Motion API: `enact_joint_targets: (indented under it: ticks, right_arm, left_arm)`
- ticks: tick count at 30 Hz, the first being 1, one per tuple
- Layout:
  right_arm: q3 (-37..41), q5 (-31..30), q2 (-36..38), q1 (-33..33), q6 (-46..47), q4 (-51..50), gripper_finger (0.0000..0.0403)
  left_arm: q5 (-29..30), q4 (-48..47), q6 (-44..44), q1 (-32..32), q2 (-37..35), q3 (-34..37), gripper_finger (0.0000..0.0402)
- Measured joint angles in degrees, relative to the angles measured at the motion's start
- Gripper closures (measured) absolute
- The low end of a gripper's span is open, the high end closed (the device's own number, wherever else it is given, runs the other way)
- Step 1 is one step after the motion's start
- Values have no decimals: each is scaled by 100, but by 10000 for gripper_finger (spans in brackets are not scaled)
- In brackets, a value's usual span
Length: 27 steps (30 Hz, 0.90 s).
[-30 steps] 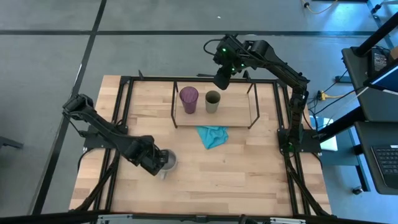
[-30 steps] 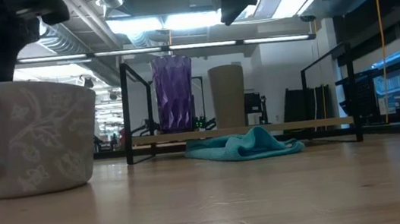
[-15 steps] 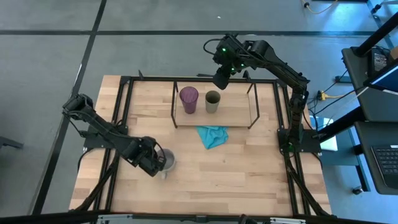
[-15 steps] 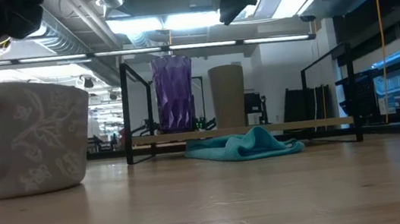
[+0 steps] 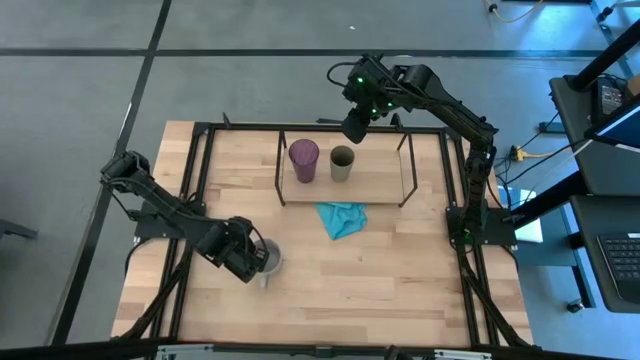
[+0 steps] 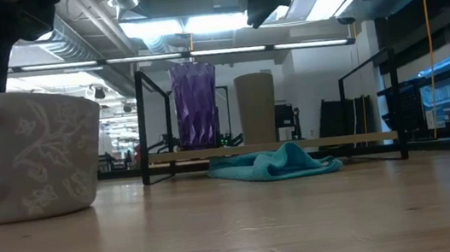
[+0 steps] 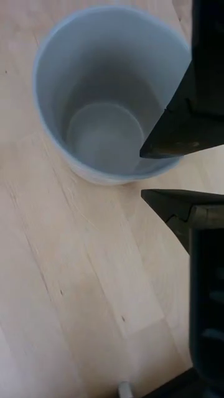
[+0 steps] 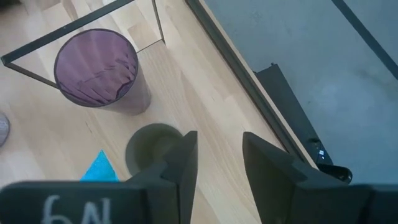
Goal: Stack small to large cups/mugs on shelf
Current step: Put the gray patterned mug on the shelf
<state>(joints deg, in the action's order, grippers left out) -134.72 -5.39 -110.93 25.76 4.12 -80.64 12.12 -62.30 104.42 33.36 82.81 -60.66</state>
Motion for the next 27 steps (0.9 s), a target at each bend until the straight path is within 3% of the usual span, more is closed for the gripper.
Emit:
enact_joint_targets:
  ticks: [27]
  right_arm:
    - [0,-2,0,0,-28,-88,274]
  left_arm:
    - [59,779,-151,-328,-2,505,317]
